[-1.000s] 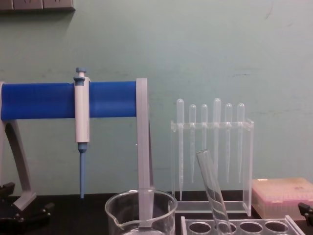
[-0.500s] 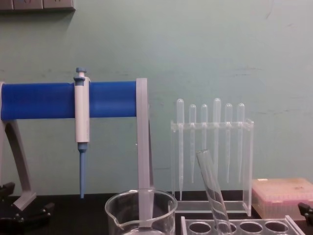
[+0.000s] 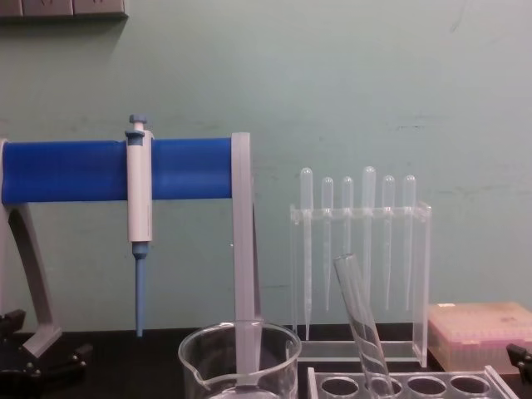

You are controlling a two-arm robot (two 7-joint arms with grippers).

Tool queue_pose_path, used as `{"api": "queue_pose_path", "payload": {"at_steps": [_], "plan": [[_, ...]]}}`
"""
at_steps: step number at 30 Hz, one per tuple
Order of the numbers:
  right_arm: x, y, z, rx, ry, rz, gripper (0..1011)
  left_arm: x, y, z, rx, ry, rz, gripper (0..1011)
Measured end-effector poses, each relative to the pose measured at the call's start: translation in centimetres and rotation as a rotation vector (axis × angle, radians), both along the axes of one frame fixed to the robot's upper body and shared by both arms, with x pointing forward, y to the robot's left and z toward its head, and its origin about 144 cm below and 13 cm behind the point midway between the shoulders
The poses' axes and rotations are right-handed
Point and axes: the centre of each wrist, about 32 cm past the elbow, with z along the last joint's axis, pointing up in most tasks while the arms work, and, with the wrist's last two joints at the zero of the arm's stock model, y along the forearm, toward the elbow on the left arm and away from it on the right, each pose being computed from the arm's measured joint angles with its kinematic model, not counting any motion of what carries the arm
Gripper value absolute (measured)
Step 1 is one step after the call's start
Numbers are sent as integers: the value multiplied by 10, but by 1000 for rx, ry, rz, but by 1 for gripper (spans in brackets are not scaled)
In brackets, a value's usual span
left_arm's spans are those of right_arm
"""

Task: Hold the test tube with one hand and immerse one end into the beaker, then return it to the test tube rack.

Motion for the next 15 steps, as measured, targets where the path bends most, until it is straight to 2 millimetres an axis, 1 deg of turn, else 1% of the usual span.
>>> {"api": "queue_pose_path", "payload": {"at_steps": [7, 10, 11, 12, 14, 15], "plan": [[-1, 0, 1, 0, -3, 0, 1004, 0, 0, 0, 0, 0, 0, 1000], [-9, -2, 5, -3, -17, -1, 1004, 0, 0, 0, 0, 0, 0, 1000], [-15, -3, 9, 0, -24, 2, 1004, 0, 0, 0, 0, 0, 0, 1000], [-15, -3, 9, 0, -24, 2, 1004, 0, 0, 0, 0, 0, 0, 1000], [-29, -5, 20, 22, -26, 17, 1004, 0, 0, 0, 0, 0, 0, 1000], [-33, -6, 24, 30, -23, 27, 1004, 0, 0, 0, 0, 0, 0, 1000]]}}
